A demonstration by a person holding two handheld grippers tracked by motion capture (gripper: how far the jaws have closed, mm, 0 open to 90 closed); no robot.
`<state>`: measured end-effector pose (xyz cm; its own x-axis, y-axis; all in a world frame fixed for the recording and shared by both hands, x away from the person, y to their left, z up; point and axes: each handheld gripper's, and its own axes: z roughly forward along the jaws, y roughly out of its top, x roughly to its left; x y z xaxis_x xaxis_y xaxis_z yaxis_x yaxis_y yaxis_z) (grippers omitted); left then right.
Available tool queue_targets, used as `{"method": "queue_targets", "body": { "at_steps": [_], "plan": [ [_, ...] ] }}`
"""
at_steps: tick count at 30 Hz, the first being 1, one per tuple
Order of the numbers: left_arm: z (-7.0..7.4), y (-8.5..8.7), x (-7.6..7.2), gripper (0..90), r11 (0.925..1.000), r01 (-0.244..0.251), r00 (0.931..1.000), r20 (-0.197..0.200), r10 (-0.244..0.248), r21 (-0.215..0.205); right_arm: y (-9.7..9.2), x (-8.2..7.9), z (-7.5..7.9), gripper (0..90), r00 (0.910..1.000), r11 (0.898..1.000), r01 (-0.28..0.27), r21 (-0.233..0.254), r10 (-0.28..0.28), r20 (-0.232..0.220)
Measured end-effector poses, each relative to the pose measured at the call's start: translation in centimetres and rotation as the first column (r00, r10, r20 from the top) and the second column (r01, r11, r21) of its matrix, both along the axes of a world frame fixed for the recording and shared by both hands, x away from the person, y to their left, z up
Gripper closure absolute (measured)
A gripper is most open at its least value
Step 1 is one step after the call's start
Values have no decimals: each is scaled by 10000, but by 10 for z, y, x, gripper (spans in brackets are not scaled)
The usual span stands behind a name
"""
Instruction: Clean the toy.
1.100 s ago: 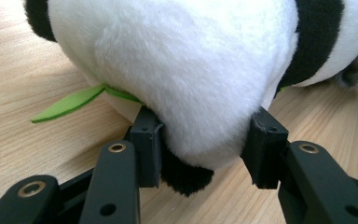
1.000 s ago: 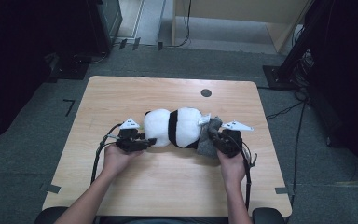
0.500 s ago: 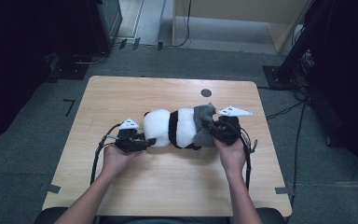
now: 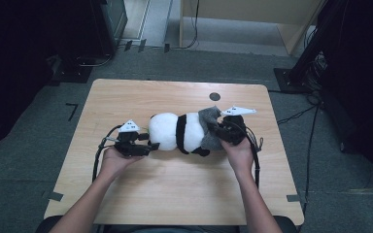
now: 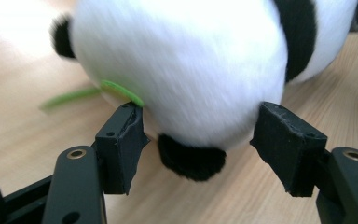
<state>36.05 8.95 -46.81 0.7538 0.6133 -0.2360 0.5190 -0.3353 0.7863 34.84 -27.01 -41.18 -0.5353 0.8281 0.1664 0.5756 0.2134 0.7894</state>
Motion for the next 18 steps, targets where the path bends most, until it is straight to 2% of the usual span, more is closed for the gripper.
{"method": "queue_targets", "body": {
  "at_steps": [6, 9, 13, 15, 17, 18],
  "plan": [
    [16, 8, 16, 340, 9993, 331, 9990, 299, -326, -159, 0, 2, 0, 836, 9999, 9999, -109, -55, 109, 10],
    [22, 9, 23, 341, 9983, 539, 9968, 602, -526, -205, 0, 2, 0, 835, 9999, 9999, -137, -66, 137, -4],
    [22, 7, 37, 330, 9963, 813, 9962, 345, -803, -286, 0, 3, -1, 834, 9998, 9998, -176, -49, 176, -3],
    [20, 6, 43, 304, 9946, 925, 9956, 166, -918, -468, 0, 3, -2, 833, 9997, 9997, -238, -39, 238, 23],
    [16, 3, 48, 284, 9924, 1162, 9932, 35, -1162, -414, 1, 3, -2, 833, 9995, 9995, -306, -33, 306, 3],
    [14, 1, 50, 260, 9916, 1266, 9919, 157, -1262, -249, 2, 4, -2, 833, 9994, 9994, -350, -55, 350, 8]
  ]
}}
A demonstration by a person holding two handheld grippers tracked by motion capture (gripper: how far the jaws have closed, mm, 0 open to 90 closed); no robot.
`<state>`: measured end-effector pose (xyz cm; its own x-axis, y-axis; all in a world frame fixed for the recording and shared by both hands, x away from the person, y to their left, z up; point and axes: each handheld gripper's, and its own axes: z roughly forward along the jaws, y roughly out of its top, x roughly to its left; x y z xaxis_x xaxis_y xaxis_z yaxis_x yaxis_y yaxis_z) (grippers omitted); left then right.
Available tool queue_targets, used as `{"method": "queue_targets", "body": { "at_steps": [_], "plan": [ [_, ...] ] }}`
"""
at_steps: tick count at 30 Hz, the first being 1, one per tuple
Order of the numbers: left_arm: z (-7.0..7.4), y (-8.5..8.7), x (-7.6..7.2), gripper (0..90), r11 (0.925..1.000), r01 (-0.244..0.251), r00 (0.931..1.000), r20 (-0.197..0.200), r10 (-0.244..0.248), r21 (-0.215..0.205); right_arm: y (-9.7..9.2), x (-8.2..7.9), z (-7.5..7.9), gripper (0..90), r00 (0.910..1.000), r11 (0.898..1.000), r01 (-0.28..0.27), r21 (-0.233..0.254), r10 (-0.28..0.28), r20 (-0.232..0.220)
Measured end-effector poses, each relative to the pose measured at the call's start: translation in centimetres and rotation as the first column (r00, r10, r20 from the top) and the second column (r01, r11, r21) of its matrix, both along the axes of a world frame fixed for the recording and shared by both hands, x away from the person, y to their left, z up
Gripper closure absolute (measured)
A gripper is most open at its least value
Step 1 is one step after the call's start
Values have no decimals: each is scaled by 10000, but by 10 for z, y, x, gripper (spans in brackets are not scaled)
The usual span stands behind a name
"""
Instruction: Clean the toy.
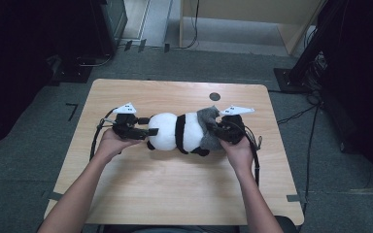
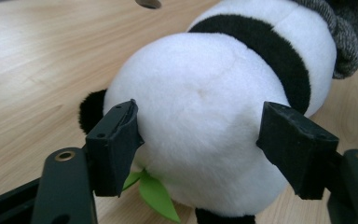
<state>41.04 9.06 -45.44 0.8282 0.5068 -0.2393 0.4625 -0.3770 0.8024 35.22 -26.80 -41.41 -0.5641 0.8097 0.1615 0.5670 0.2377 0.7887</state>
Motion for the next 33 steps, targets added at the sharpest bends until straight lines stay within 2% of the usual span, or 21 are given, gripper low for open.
{"method": "queue_targets", "body": {
  "at_steps": [2, 5, 7, 8, 11, 13, 21, 24, 28, 33],
  "plan": [
    [-4, -2, 4, 198, 9998, 141, 9996, 226, -145, 161, 1, 1, -1, 832, 10000, 9999, -84, -63, 84, 27],
    [-12, -4, 10, 116, 9993, 355, 9993, 121, -356, 70, 1, 2, -2, 832, 9999, 9999, -104, -95, 104, -6],
    [-18, -7, 14, 19, 9985, 529, 9984, 194, -532, 140, 2, 2, -3, 832, 9999, 9998, -149, -88, 149, -80],
    [-20, -9, 16, 0, 9978, 646, 9979, 61, -647, 115, 2, 2, -4, 833, 9998, 9997, -201, -110, 201, -56],
    [-24, -11, 20, 0, 9942, 1080, 9942, 6, -1080, 26, 3, 3, -6, 833, 9997, 9996, -250, -134, 249, -41],
    [-26, -10, 21, 0, 9922, 1237, 9923, 127, -1236, -129, 4, 4, -7, 833, 9997, 9997, -239, -95, 239, -64],
    [-33, -13, 23, 0, 9910, 1295, 9915, -70, -1298, -343, 7, 5, -12, 835, 9996, 9996, -294, -27, 294, -34],
    [-34, -14, 23, 37, 9903, 1322, 9909, -207, -1332, -428, 7, 7, -14, 836, 9995, 9995, -316, 58, 316, -2],
    [-32, -14, 15, 147, 9898, 1367, 9906, 84, -1365, -403, 7, 9, -17, 835, 9994, 9993, -352, 135, 351, 25],
    [-29, -12, 3, 365, 9956, 861, 9962, 155, -856, -359, 4, 11, -20, 833, 9992, 9991, -290, 294, 281, 283]
  ]
}}
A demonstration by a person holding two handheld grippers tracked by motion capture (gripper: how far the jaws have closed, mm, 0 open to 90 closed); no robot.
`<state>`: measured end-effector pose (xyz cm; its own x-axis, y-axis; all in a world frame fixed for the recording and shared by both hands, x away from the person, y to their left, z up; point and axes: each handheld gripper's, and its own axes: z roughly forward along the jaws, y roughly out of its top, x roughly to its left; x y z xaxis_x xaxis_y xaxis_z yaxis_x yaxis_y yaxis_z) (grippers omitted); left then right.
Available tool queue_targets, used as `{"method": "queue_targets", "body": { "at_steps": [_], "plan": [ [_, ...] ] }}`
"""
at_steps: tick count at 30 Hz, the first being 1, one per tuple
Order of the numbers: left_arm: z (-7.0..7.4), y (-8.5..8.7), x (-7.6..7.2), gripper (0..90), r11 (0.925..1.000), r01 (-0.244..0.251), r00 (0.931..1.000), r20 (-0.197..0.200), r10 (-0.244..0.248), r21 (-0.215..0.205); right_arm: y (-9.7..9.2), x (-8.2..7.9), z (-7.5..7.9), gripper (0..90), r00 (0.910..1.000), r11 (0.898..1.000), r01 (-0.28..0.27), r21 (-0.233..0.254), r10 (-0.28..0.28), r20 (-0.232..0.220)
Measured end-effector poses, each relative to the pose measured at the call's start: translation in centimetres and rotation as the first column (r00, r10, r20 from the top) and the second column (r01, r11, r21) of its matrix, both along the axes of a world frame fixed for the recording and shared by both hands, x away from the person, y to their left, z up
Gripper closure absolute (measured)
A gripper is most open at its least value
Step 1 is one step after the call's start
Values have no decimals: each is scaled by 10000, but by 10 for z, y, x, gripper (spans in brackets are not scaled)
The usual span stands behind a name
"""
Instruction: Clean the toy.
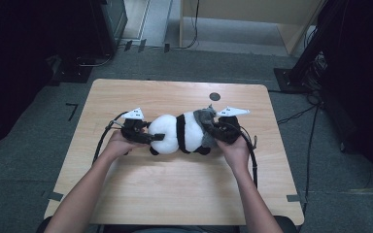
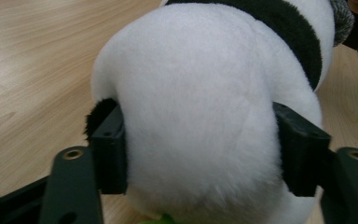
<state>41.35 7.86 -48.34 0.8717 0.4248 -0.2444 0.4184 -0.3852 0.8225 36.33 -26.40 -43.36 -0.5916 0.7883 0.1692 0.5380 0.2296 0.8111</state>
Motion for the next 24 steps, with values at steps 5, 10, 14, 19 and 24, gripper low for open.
{"method": "queue_targets", "body": {
  "at_steps": [5, 10, 14, 19, 24],
  "plan": [
    [11, -3, -10, 513, 9979, -636, 9977, -214, 638, 104, -3, -2, 6, 833, 9990, 9992, 374, -110, -371, 239],
    [30, 0, -20, 580, 9873, -1525, 9883, -3, 1526, -440, -7, -10, 25, 833, 9956, 9977, 667, 100, -672, 652],
    [42, 3, -26, 591, 9698, -2261, 9739, -5, 2270, -919, -4, -21, 49, 834, 9908, 9974, 419, 589, -491, 1258],
    [46, 1, -34, 586, 9417, -3123, 9499, -284, 3113, -1250, 22, -37, 69, 834, 9831, 9966, -383, 734, 244, 1812],
    [44, -10, -41, 579, 9387, -3309, 9436, -219, 3304, -961, 62, -48, 63, 834, 9793, 9864, -1449, 775, 1318, 1539]
  ]
}}
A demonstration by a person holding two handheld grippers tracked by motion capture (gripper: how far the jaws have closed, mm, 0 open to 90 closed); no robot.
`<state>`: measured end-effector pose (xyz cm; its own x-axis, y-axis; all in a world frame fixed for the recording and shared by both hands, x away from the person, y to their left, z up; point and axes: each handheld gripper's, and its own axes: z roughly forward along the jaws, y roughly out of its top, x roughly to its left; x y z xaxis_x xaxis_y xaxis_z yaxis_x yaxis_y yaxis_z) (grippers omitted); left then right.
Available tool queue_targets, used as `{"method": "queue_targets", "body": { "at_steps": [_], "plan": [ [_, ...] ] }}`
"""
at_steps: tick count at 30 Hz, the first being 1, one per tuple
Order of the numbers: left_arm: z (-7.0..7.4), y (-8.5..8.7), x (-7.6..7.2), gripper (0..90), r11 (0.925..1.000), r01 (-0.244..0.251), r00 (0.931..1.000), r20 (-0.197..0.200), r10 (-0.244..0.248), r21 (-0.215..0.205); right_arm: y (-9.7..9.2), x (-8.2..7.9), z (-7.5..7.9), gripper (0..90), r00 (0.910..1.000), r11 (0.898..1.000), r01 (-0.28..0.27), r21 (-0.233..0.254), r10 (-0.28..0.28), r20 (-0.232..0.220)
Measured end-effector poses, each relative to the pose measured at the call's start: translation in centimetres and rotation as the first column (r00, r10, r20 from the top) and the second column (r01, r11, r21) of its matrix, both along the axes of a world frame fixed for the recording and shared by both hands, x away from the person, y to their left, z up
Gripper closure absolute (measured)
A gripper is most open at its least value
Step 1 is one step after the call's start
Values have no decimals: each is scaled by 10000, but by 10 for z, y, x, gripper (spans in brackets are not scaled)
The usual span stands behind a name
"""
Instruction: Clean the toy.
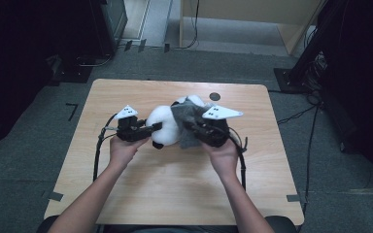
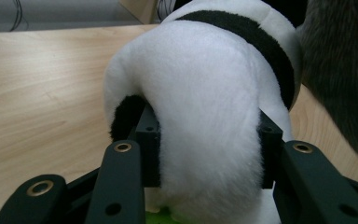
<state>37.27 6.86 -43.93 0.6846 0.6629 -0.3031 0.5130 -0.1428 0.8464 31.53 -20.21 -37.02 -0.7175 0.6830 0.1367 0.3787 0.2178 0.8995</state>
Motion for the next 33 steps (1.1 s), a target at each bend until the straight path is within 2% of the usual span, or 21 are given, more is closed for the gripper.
{"method": "queue_targets", "body": {
  "at_steps": [2, 5, 8, 11, 12, 14, 15, 17, 20, 23, 27, 30, 33],
  "plan": [
    [-1, -4, -2, 578, 10000, 30, 9999, -157, -30, 5, 16, -3, -7, 834, 9995, 9994, -302, -179, 300, -114],
    [-3, -6, -3, 576, 9998, 64, 9991, -408, -72, -207, 36, -6, -23, 834, 9977, 9979, -610, -225, 603, -317],
    [-4, -8, -4, 575, 9984, 157, 9976, -663, -193, -539, 52, -11, -40, 834, 9970, 9979, -647, -17, 646, -437],
    [-5, -8, -3, 576, 9958, 134, 9944, -1036, -228, -903, 63, -16, -53, 835, 9990, 9991, -425, 46, 425, -125],
    [-5, -8, -3, 576, 9958, 134, 9944, -1036, -228, -903, 64, -17, -57, 836, 9993, 9992, -354, 198, 356, -110],
    [-6, -6, -2, 576, 9942, -17, 9929, -1181, -112, -1079, 66, -18, -65, 837, 9987, 9989, -364, 293, 374, -338],
    [-6, -6, -2, 576, 9939, -51, 9929, -1184, -80, -1099, 68, -18, -69, 837, 9982, 9990, -397, 218, 406, -450],
    [-6, -7, -2, 577, 9947, -69, 9927, -1202, -55, -1030, 73, -21, -79, 839, 9990, 9992, -366, -135, 362, -267],
    [-8, -8, -1, 577, 9946, -220, 9900, -1411, 75, -1012, 77, -22, -87, 839, 9998, 9995, -181, -251, 179, -91],
    [-9, -7, 0, 577, 9933, -262, 9888, -1487, 93, -1123, 83, -24, -93, 839, 9997, 9955, -111, -945, 132, 219],
    [-7, -8, -1, 576, 9917, -233, 9884, -1520, 38, -1264, 87, -22, -105, 840, 9999, 9923, -133, -1230, 122, -97],
    [-5, -9, -2, 574, 9918, -153, 9902, -1397, -26, -1266, 89, -19, -116, 840, 9992, 9887, -46, -1495, -13, -391],
    [-5, -7, -1, 573, 9913, -163, 9890, -1477, -32, -1305, 87, -17, -122, 839, 9987, 9876, 148, -1561, -221, -449]
  ]
}}
